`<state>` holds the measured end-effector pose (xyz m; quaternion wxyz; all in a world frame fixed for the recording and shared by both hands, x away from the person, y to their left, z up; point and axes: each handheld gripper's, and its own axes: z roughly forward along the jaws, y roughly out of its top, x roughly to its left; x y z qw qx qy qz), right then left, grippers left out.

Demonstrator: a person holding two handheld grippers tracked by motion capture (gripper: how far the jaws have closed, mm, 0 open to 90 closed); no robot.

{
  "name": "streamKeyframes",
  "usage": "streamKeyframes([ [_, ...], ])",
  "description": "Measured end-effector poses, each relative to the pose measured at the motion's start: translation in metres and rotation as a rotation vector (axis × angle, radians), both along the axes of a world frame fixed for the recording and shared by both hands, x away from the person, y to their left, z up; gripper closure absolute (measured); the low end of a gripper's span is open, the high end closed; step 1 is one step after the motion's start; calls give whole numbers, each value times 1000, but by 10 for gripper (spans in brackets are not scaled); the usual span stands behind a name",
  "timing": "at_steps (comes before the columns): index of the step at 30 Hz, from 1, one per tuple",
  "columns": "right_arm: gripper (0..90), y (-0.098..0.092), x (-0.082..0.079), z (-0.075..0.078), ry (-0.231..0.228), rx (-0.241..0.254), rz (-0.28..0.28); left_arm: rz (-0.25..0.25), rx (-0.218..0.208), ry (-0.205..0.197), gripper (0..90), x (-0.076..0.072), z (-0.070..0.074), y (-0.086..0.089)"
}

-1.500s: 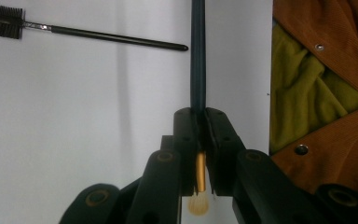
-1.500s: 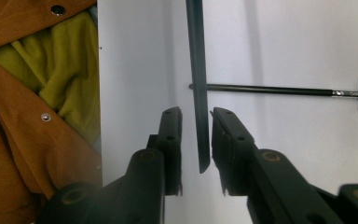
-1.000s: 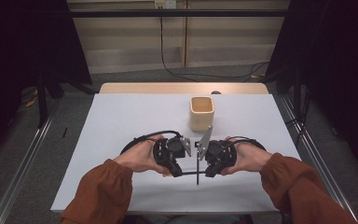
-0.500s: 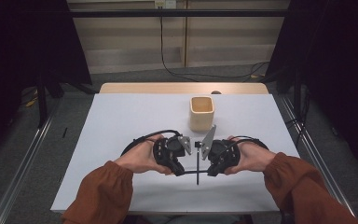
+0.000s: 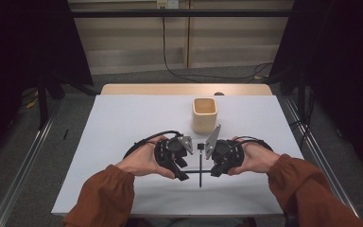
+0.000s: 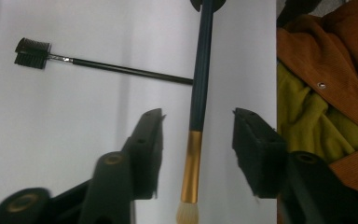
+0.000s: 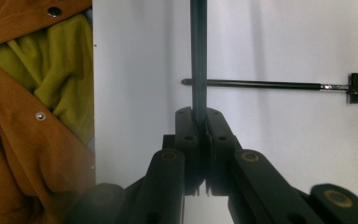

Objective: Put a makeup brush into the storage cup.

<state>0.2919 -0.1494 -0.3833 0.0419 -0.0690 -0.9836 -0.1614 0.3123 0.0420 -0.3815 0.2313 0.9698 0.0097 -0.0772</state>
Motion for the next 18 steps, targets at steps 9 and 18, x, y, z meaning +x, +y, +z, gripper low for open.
streamKeyframes([
  [9, 862, -5, 2, -1, 6, 10, -13, 99, -22, -67, 128, 3, -2, 4],
  [18, 862, -10, 4, -3, 17, 10, -40, 184, -92, -84, 48, 3, 2, 19],
])
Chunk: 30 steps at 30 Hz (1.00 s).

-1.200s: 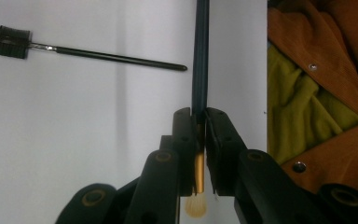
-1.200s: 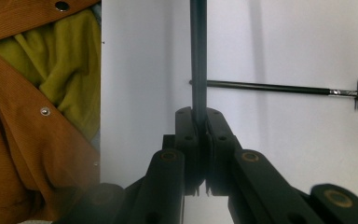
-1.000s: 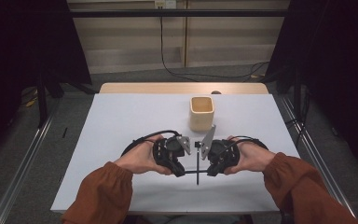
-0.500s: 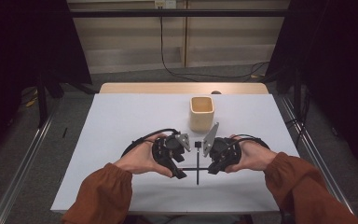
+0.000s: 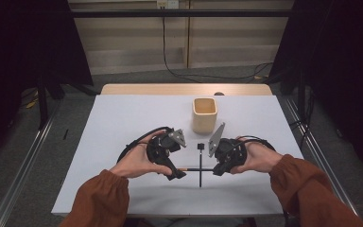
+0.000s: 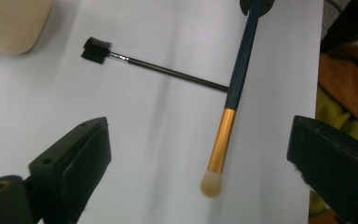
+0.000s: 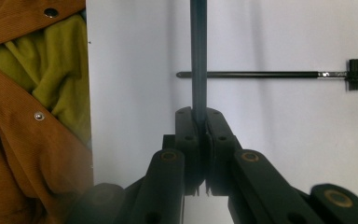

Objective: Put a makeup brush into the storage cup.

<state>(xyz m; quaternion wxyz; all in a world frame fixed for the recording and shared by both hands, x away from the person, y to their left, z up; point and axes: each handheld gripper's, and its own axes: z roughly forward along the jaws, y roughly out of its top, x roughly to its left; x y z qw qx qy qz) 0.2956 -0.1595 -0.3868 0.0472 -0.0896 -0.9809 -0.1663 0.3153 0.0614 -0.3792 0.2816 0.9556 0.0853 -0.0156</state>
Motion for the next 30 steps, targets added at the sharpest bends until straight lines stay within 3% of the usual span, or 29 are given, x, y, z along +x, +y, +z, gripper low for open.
streamKeyframes([
  [10, 862, -9, -3, -3, -6, -1, -30, 69, -60, -20, 48, -2, -3, 21],
  [22, 861, -41, -10, -7, -13, 31, -100, 135, -127, -25, 38, -4, -10, 50],
  [30, 861, -56, -13, -13, -23, 87, -156, 191, -174, -22, 36, -7, -16, 64],
])
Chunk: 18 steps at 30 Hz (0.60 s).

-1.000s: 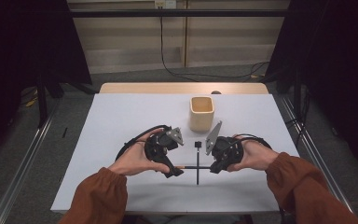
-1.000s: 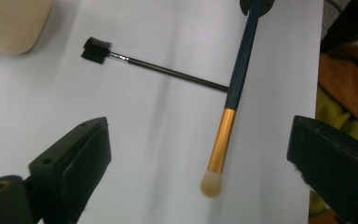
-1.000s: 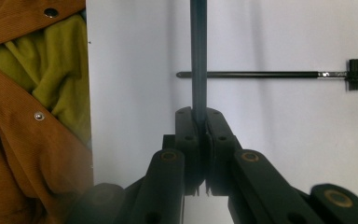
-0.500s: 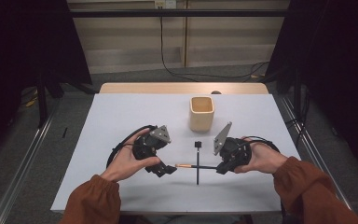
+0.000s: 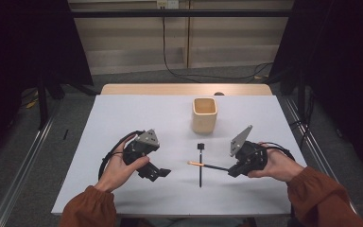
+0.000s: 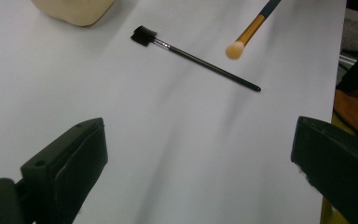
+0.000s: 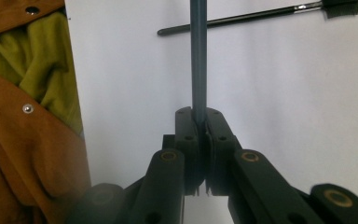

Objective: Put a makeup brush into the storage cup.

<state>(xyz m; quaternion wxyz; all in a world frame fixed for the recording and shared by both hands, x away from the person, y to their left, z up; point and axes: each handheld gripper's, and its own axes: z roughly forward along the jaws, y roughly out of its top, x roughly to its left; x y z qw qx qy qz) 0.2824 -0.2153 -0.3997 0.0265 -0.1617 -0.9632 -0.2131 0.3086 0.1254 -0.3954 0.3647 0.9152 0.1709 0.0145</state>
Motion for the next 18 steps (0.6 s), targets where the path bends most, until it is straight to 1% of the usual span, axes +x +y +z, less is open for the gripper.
streamKeyframes([
  [2, 861, -2, -1, -1, -3, 11, -7, 7, -4, 1, 36, 0, -1, 2],
  [3, 862, -2, -2, -2, -6, 20, -9, 13, -15, 8, 36, -1, -3, 4],
  [4, 861, -3, -3, -3, -3, 32, -16, 22, -13, 2, 36, -1, -3, 5],
  [6, 861, -6, -3, -3, -10, 70, -42, 24, -19, 2, 36, -1, -4, 6],
  [7, 862, -7, -3, -4, -4, 92, -47, 35, -26, 1, 36, -1, -4, 7],
  [8, 862, -9, -3, -5, -9, 107, -62, 38, -28, 1, 36, -1, -5, 8],
  [9, 861, -9, -4, -6, -9, 111, -69, 40, -32, 2, 36, -2, -5, 9],
  [12, 862, -10, -6, -10, -22, 131, -78, 47, -36, -15, 36, -4, -4, 10],
  [14, 861, -11, -7, -12, -27, 156, -90, 54, -56, -12, 36, -4, -4, 10],
  [15, 862, -11, -7, -12, -30, 164, -90, 55, -55, -8, 36, -4, -4, 11],
  [16, 862, -11, -8, -12, -35, 175, -102, 65, -50, -17, 36, -4, -4, 11],
  [17, 862, -12, -8, -12, -39, 194, -106, 71, -56, -20, 36, -4, -4, 11],
  [18, 862, -13, -9, -12, -47, 207, -116, 67, -59, -15, 36, -4, -5, 12],
])
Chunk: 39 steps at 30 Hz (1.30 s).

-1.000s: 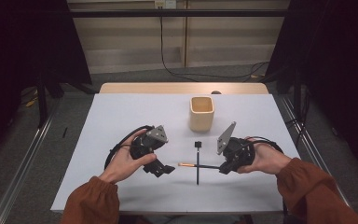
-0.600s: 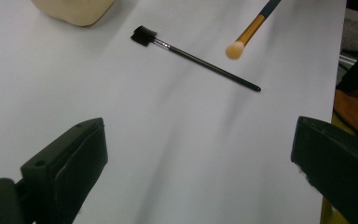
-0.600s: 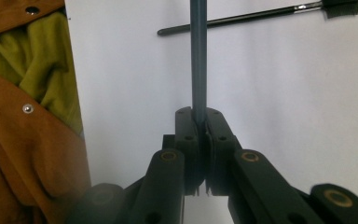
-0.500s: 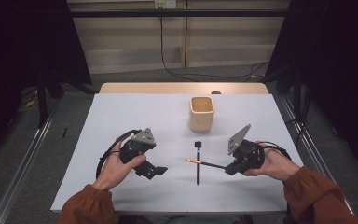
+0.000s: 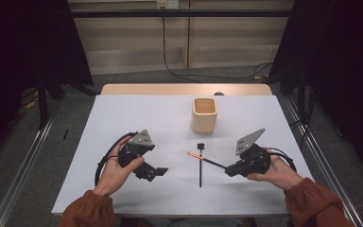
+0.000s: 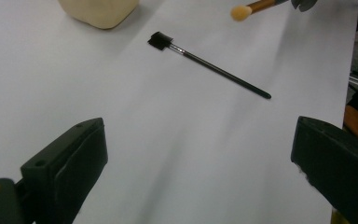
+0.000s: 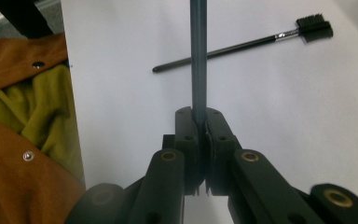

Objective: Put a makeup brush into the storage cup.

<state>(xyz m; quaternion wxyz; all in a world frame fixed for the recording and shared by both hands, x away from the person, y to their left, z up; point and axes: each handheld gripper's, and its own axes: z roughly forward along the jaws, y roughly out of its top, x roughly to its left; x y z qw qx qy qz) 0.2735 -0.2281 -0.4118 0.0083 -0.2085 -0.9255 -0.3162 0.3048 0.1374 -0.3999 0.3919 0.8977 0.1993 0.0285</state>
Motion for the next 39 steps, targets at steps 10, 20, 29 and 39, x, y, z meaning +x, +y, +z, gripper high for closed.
streamKeyframes([
  [10, 861, -2, -8, -5, -44, 107, -38, 1, -13, -9, 33, -5, -4, 4],
  [20, 861, -5, -8, -1, -123, 222, -96, 23, -14, -9, 31, -5, -12, 9],
  [29, 862, -9, -10, 0, -175, 335, -158, 36, -20, -10, 30, -7, -15, 12],
  [39, 862, -8, -16, -4, -196, 391, -181, 63, -26, -20, 30, -9, -21, 17],
])
